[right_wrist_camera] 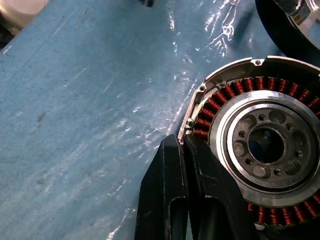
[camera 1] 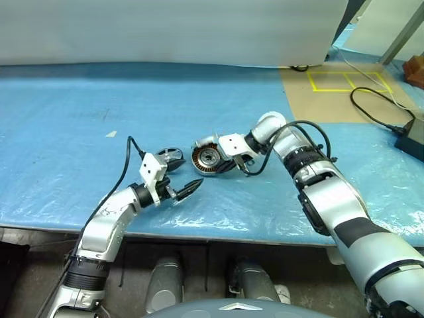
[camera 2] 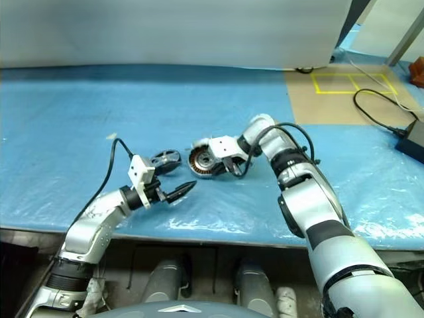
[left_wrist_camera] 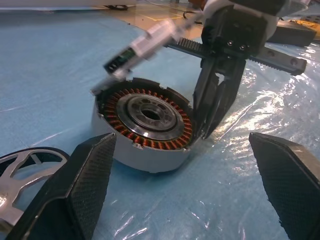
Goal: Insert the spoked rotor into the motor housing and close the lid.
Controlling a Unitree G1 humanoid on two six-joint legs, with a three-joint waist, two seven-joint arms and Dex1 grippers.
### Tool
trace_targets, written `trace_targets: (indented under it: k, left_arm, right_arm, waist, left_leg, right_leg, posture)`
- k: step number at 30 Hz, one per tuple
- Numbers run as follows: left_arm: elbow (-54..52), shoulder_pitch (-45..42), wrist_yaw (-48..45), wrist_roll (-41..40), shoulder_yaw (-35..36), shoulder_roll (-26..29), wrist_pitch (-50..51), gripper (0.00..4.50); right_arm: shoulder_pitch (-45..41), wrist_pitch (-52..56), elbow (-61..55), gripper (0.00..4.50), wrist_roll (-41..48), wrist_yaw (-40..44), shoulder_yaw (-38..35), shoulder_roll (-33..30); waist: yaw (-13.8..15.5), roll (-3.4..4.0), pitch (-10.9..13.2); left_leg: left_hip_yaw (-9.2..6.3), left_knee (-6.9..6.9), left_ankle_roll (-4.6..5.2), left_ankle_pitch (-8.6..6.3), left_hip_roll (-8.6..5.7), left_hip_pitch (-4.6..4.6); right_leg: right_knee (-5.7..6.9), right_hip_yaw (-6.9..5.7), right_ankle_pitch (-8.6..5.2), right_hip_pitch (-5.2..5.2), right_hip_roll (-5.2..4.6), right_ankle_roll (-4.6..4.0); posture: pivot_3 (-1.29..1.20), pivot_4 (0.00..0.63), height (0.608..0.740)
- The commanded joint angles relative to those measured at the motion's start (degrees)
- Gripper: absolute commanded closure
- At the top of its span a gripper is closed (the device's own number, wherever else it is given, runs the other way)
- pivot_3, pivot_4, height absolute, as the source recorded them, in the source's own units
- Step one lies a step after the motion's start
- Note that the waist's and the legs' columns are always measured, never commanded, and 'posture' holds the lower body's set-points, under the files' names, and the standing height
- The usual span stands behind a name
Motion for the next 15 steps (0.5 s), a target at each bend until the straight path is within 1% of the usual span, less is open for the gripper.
trace_targets:
  k: [1, 5, 8, 12, 15]
  left_arm:
    - [-0.56, -0.41, -1.05, -0.81, -0.08, 0.23, -0.26, 0.00]
    - [0.00, -0.62, -1.60, -0.84, -0.12, 0.22, -0.20, 0.00]
    - [0.67, -1.21, -2.00, -0.82, -0.06, 0.22, -0.09, 0.00]
    - [1.47, -2.06, -2.46, -0.68, -0.16, 0.17, 0.01, 0.00]
    - [1.91, -2.42, -2.58, -0.57, -0.26, 0.05, -0.01, 0.00]
  right_arm:
    - [3.63, 7.14, -10.60, 4.45, 4.30, 3.97, 3.03, -3.13]
    - [7.07, 15.43, -20.00, 4.45, 7.30, 3.97, 4.72, -5.08]
    - [6.96, 21.20, -24.99, 4.45, 9.30, 3.97, 5.43, -5.34]
    - [5.52, 29.07, -28.24, 4.45, 11.31, 3.97, 5.34, -4.77]
    - [5.49, 31.25, -29.00, 4.45, 11.28, 3.83, 5.92, -4.96]
  waist:
    - [0.03, 0.00, 0.00]
    - [0.06, 0.00, 0.00]
    - [0.02, 0.00, 0.00]
    - [-0.01, -0.01, 0.00]
    - [0.01, -0.01, 0.00]
  left_leg:
    - [0.00, 0.00, 0.00, 0.00, 0.01, 0.01]
    - [0.00, 0.00, 0.00, 0.00, 0.01, 0.05]
    - [0.00, -0.01, -0.01, 0.00, 0.01, 0.05]
    - [0.00, -0.02, -0.02, 0.00, 0.02, 0.05]
    - [0.00, -0.02, -0.02, 0.00, 0.02, 0.04]
  right_leg:
    - [0.00, 0.00, 0.00, 0.01, 0.00, 0.00]
    - [-0.03, 0.00, 0.00, 0.06, 0.01, 0.00]
    - [-0.05, 0.00, 0.00, 0.06, 0.01, 0.01]
    - [-0.05, 0.00, 0.00, 0.06, 0.02, 0.01]
    - [-0.08, 0.00, 0.00, 0.06, 0.02, 0.01]
  posture:
    - [0.00, 0.150, 0.740]
    - [0.00, 0.150, 0.740]
    - [0.00, 0.150, 0.740]
    - [0.00, 0.150, 0.740]
    - [0.00, 0.150, 0.740]
